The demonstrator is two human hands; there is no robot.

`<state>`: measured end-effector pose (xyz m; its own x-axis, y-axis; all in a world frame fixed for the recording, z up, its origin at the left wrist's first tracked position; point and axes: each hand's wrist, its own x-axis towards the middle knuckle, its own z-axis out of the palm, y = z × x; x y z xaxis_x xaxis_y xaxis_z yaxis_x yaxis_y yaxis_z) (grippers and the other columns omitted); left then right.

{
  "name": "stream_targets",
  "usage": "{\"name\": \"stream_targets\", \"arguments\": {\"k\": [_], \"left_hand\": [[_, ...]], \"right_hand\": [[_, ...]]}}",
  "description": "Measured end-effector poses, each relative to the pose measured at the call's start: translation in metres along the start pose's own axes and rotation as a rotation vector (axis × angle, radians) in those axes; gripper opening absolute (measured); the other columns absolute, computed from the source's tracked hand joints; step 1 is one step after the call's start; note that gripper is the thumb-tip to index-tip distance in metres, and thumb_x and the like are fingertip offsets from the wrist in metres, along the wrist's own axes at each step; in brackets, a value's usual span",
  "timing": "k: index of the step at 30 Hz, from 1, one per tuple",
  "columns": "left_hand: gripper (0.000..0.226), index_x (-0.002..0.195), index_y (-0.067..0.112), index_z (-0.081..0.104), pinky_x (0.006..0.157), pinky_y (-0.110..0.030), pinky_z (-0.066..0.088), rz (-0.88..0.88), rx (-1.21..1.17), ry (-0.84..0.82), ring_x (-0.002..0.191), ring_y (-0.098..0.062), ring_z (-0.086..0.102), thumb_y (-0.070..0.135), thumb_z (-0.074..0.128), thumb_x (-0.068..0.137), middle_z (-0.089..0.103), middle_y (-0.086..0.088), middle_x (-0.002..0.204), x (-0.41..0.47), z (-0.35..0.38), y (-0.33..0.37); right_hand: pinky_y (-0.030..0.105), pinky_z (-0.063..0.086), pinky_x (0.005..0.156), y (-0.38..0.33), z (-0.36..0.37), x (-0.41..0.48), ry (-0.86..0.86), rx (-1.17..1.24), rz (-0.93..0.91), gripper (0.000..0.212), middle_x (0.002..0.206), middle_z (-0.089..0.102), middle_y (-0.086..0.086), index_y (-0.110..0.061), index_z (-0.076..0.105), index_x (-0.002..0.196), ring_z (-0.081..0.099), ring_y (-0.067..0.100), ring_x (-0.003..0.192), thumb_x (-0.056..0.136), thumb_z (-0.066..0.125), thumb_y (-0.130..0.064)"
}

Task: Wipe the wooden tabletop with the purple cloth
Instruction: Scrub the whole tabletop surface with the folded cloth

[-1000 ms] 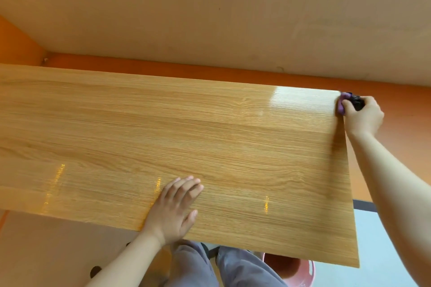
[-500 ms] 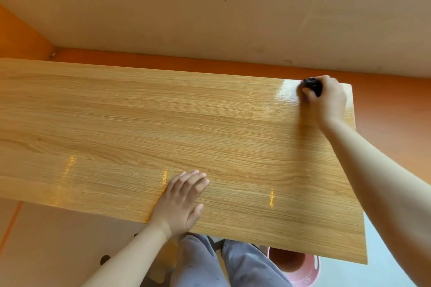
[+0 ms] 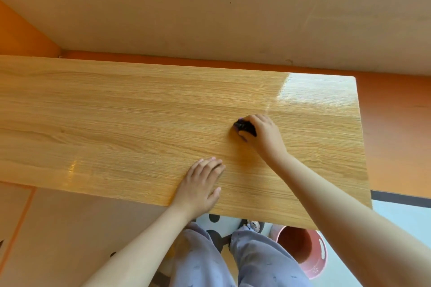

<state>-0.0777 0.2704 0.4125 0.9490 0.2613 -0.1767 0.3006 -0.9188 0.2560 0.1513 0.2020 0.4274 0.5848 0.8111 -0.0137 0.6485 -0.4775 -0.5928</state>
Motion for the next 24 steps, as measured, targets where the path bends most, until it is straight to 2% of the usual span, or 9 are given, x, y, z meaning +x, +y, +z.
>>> {"name": "stream_targets", "arguments": {"k": [3,7,8,10,14,16,19,21,24], "left_hand": [[0.055,0.142,0.02,0.036,0.116,-0.033,0.023,-0.148,-0.092,0.064,0.138,-0.013,0.028,0.038,0.044,0.091,0.04,0.004,0.146,-0.015,-0.011,-0.002],[0.051,0.142,0.019,0.038,0.11,-0.023,0.016,-0.554,-0.379,0.23,0.137,-0.011,0.027,0.027,0.054,0.094,0.036,0.005,0.146,-0.053,-0.035,-0.027],[0.05,0.141,0.018,0.04,0.109,-0.023,0.016,-0.628,-0.403,0.254,0.137,-0.013,0.028,0.025,0.055,0.094,0.037,0.003,0.145,-0.064,-0.04,-0.036],[0.048,0.139,0.016,0.042,0.108,-0.026,0.02,-0.71,-0.403,0.247,0.136,-0.016,0.03,0.023,0.055,0.094,0.04,0.0,0.144,-0.088,-0.049,-0.054],[0.046,0.138,0.014,0.045,0.11,-0.031,0.025,-0.73,-0.373,0.17,0.134,-0.018,0.032,0.022,0.055,0.094,0.044,-0.002,0.141,-0.12,-0.053,-0.082],[0.045,0.137,0.014,0.045,0.11,-0.033,0.026,-0.717,-0.353,0.144,0.134,-0.019,0.033,0.022,0.055,0.094,0.045,-0.002,0.141,-0.128,-0.054,-0.094],[0.045,0.138,0.015,0.045,0.111,-0.033,0.025,-0.668,-0.332,0.102,0.135,-0.018,0.033,0.023,0.054,0.094,0.044,0.0,0.142,-0.134,-0.053,-0.109],[0.044,0.137,0.015,0.046,0.111,-0.033,0.024,-0.615,-0.314,0.075,0.134,-0.017,0.033,0.024,0.053,0.095,0.044,0.001,0.141,-0.134,-0.053,-0.116],[0.043,0.136,0.015,0.048,0.111,-0.033,0.024,-0.533,-0.265,0.045,0.133,-0.017,0.035,0.024,0.053,0.094,0.046,0.001,0.14,-0.137,-0.053,-0.127]], "right_hand": [[0.023,0.034,0.076,-0.015,0.007,-0.027,-0.015,0.022,0.005,0.033,0.102,0.065,0.001,-0.016,0.064,0.108,0.055,0.022,0.099,0.077,0.074,-0.022],[0.029,0.039,0.075,-0.013,-0.003,-0.059,-0.188,0.022,0.023,0.035,0.1,0.065,0.0,-0.016,0.065,0.106,0.057,0.023,0.097,0.074,0.076,-0.02],[0.03,0.04,0.074,-0.008,-0.008,-0.064,-0.188,0.014,0.045,0.034,0.098,0.066,0.0,-0.016,0.066,0.105,0.058,0.024,0.095,0.073,0.076,-0.019],[0.03,0.039,0.07,-0.005,-0.012,-0.067,-0.082,0.004,0.145,0.031,0.095,0.065,0.001,-0.016,0.066,0.101,0.059,0.025,0.091,0.073,0.076,-0.018],[0.028,0.033,0.07,-0.041,0.016,-0.069,0.184,0.008,0.366,0.025,0.098,0.064,0.005,-0.013,0.063,0.101,0.056,0.026,0.094,0.078,0.071,-0.017],[0.029,0.037,0.072,-0.077,0.044,-0.085,0.112,0.038,0.282,0.028,0.099,0.064,0.003,-0.014,0.063,0.104,0.056,0.024,0.096,0.078,0.071,-0.019],[0.033,0.046,0.071,-0.12,0.082,-0.133,-0.16,0.031,0.072,0.033,0.098,0.064,-0.001,-0.017,0.064,0.107,0.057,0.023,0.096,0.076,0.074,-0.023],[0.032,0.047,0.066,-0.117,0.085,-0.154,-0.159,0.013,0.035,0.032,0.092,0.064,-0.003,-0.018,0.066,0.102,0.059,0.024,0.091,0.072,0.076,-0.021],[0.028,0.041,0.067,-0.103,0.072,-0.161,-0.004,0.01,0.225,0.03,0.09,0.064,0.0,-0.013,0.067,0.099,0.058,0.024,0.087,0.072,0.078,-0.016]]}}
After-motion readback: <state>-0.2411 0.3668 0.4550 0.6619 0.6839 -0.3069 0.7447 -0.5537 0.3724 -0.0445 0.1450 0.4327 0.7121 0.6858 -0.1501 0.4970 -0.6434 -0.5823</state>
